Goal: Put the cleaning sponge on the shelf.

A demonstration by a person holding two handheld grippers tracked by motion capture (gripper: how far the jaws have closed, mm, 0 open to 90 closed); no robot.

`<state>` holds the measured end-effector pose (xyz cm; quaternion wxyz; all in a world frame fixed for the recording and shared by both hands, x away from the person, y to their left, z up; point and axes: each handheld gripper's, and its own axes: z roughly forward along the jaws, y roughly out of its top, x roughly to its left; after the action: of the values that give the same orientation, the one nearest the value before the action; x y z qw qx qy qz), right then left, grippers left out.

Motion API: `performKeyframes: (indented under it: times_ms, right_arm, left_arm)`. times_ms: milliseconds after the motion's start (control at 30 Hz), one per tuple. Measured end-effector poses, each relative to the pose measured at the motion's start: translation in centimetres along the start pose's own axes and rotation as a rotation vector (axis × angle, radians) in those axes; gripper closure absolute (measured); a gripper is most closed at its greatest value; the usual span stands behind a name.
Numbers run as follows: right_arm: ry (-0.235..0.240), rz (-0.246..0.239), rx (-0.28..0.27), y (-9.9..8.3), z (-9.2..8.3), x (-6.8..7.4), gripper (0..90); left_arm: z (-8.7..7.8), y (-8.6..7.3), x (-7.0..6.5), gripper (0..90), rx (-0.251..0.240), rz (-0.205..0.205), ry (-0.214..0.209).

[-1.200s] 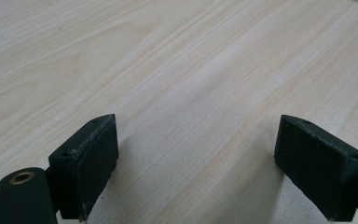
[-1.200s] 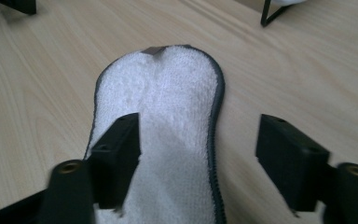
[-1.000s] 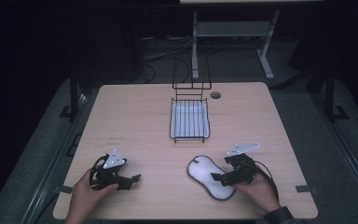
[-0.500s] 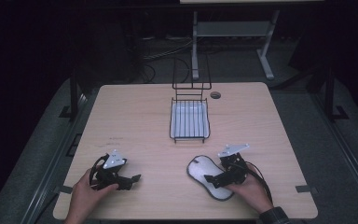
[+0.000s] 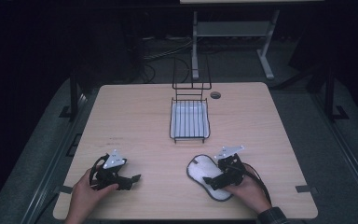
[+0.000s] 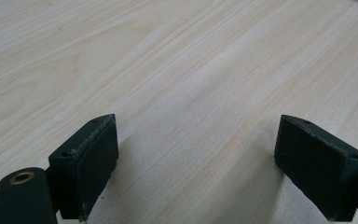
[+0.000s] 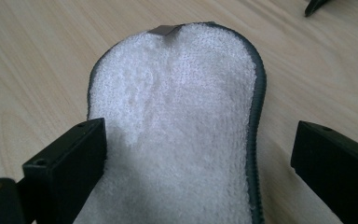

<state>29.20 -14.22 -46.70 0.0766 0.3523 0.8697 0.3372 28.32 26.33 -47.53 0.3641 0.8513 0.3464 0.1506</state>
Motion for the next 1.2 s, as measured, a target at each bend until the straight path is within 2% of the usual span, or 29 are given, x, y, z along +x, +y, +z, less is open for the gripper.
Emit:
performKeyframes:
  times_ms: [200, 433, 600, 800, 900, 933, 1033, 1200]
  right_arm:
    - [-0.011, -0.018, 0.003, 0.0, 0.0, 0.3, 6.8]
    - [0.02, -0.011, 0.007, -0.1, -0.3, 0.6, 20.5]
    - [0.035, -0.003, 0.011, -0.1, -0.4, 0.4, 23.6]
    - [0.012, -0.037, 0.001, 0.1, -0.7, 0.9, 28.6]
    - [0.013, -0.044, -0.02, 0.3, -1.3, 0.9, 36.0]
    - [0.013, -0.044, -0.02, 0.3, -1.3, 0.9, 36.0]
    - [0.03, -0.038, -0.06, 0.5, -2.1, 0.8, 50.1]
    - [0.052, -0.032, -0.076, 0.8, -2.7, 0.5, 57.1]
  left_arm:
    - [0.0, 0.0, 0.0, 12.8, 0.001, 0.001, 0.0]
    - [0.0, 0.0, 0.0, 12.8, 0.001, 0.001, 0.001]
    - [0.0, 0.0, 0.0, 12.8, 0.001, 0.001, 0.0]
    - [0.0, 0.0, 0.0, 12.8, -0.002, -0.002, 0.0]
    - [0.0, 0.0, 0.0, 12.8, -0.003, -0.004, 0.0]
    - [0.0, 0.0, 0.0, 12.8, -0.003, -0.004, 0.0]
    - [0.0, 0.0, 0.0, 12.8, -0.003, -0.004, 0.0]
    - [0.0, 0.0, 0.0, 12.8, -0.002, -0.001, 0.0]
